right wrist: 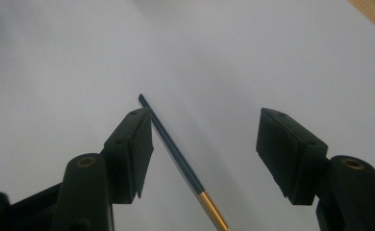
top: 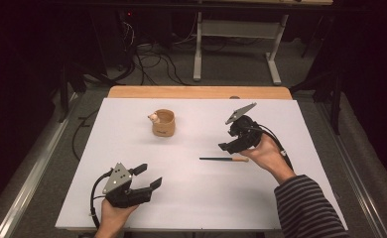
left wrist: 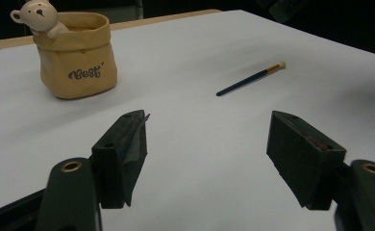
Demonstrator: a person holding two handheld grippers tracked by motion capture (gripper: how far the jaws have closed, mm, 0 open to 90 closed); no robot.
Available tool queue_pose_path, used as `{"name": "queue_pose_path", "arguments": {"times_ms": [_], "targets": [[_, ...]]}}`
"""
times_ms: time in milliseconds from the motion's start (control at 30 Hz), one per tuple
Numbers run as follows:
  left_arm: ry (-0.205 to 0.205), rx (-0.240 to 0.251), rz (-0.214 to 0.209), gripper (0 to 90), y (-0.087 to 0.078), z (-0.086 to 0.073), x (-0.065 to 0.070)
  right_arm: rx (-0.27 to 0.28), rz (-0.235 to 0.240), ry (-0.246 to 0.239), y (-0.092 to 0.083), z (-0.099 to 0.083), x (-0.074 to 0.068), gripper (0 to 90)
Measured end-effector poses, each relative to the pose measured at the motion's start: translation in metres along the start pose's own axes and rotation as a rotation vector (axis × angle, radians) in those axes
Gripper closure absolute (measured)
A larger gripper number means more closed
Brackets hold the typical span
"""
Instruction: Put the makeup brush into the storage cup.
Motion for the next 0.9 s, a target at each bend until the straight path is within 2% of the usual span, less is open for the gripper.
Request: {"name": "queue_pose_path", "arguments": {"times_ms": [100, 233, 300, 533, 900], "targets": [[0.000, 0.000, 0.000, 30.8, 0.000, 0.000, 0.000, -0.036, -0.005, -0.023, 0.001, 0.001, -0.001, 40.5], [0.000, 0.000, 0.000, 30.7, 0.000, 0.000, 0.000, -0.067, -0.013, -0.024, 0.003, 0.001, -0.003, 41.6], [0.000, 0.001, 0.000, 30.5, 0.000, 0.000, 0.000, -0.097, -0.023, -0.045, 0.006, 0.000, -0.003, 42.3], [0.000, -0.003, 0.000, 30.3, 0.001, 0.000, 0.000, -0.162, -0.023, -0.066, 0.011, -0.002, -0.002, 43.5], [0.000, -0.004, 0.004, 29.5, 0.001, 0.000, 0.000, -0.204, -0.036, -0.075, 0.016, -0.004, -0.001, 44.6]]}}
Point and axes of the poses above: each handheld gripper's, and its own axes: y roughly forward along the jaws, z roughly out of its top, x roughly to its right, the point moved 6 cm from there along y, roughly forward along the jaws, and after that the axes turned 15 degrees about y, right-handed, at the moved point
